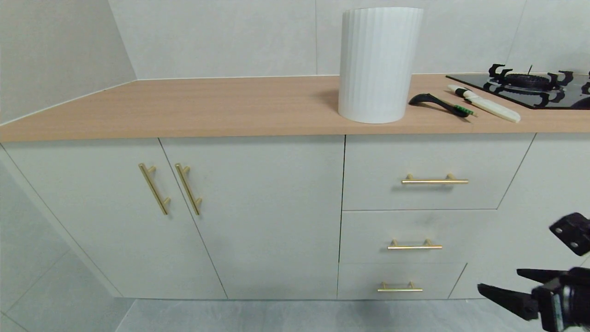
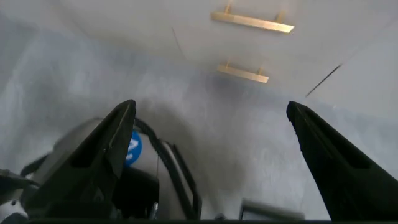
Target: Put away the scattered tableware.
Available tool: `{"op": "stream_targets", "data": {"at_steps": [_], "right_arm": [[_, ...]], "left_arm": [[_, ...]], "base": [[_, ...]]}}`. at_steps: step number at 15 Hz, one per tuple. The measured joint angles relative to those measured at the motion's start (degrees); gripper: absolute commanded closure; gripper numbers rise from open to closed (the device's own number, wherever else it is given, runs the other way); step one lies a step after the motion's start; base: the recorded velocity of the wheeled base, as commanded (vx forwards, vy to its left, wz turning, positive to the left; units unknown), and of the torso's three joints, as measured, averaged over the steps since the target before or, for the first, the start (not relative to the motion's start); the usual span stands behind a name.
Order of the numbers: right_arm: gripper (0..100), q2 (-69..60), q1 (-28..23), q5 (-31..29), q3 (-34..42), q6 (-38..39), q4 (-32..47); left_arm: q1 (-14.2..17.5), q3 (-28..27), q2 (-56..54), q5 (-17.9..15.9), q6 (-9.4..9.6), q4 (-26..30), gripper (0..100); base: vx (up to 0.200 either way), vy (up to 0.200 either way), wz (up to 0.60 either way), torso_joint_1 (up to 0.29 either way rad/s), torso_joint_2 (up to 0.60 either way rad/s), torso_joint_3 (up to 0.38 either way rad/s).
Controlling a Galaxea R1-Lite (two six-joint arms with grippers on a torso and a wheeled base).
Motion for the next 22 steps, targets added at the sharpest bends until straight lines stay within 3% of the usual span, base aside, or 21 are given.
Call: {"op": "stream_targets", "data": {"at_steps": [6,16,19,22], "right_arm": [[0,23.37,-0.52,-1.61,-15.27,-0.05,-3.12],[0,37.38,-0.71,-7.28,-16.51,0.48,-12.53],[0,43.86,-0.49,-10.35,-16.43,2.94,-20.66],[0,51.27,-0.38,-14.30,-16.62,5.56,-33.83]], "left_arm": [[0.00,0.00,0.00,-0.02,0.00,0.00,0],[0.00,0.00,0.00,-0.02,0.00,0.00,0],[0.00,0.00,0.00,-0.02,0.00,0.00,0],[-0.02,0.00,0.00,0.00,-0.02,0.00,0]], "base": [[0.000,0.000,0.00,0.000,0.00,0.000],[0.000,0.000,0.00,0.000,0.00,0.000],[0.000,0.000,0.00,0.000,0.00,0.000],[0.000,0.000,0.00,0.000,0.00,0.000]]}}
